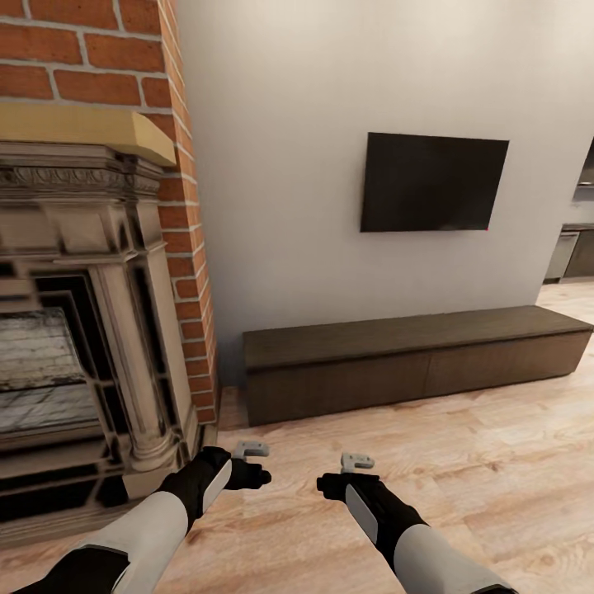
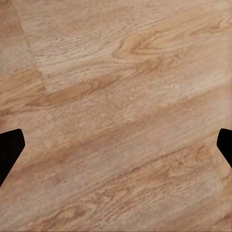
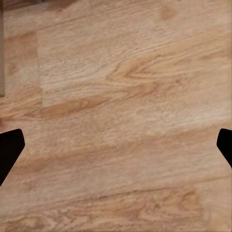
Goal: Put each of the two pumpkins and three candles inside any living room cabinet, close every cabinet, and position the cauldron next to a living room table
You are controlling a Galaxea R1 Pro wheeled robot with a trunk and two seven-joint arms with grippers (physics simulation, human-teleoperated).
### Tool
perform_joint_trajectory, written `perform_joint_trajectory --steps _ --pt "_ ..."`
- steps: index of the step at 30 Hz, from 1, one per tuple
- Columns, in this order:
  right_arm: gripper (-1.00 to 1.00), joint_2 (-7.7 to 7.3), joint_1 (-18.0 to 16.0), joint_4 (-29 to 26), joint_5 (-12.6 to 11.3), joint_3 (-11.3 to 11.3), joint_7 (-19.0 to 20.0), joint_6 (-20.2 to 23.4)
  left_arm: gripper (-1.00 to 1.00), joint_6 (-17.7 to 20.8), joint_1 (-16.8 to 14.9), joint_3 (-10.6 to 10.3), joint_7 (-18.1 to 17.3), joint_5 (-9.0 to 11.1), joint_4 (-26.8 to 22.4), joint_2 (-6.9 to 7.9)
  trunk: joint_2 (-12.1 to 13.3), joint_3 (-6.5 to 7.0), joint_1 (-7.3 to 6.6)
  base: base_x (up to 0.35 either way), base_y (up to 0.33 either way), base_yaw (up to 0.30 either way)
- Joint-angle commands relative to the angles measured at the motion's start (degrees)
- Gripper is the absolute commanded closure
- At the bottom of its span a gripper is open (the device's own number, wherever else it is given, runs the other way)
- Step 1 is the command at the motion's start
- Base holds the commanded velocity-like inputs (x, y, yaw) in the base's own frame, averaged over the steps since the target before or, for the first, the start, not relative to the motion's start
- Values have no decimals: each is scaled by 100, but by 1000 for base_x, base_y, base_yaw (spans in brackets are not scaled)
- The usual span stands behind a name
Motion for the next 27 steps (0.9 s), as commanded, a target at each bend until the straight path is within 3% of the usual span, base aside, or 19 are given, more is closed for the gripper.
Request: perform_joint_trajectory --steps 1,27 --pt "-100 0 -1 -9 -58 30 -51 20 -100 29 -2 -39 5 41 -9 5 -3 -6 -1 35 -152 8" --pt "-100 0 -1 -9 -58 30 -51 14 -100 32 -2 -39 -4 41 -6 9 -3 -5 -1 86 -63 -24"
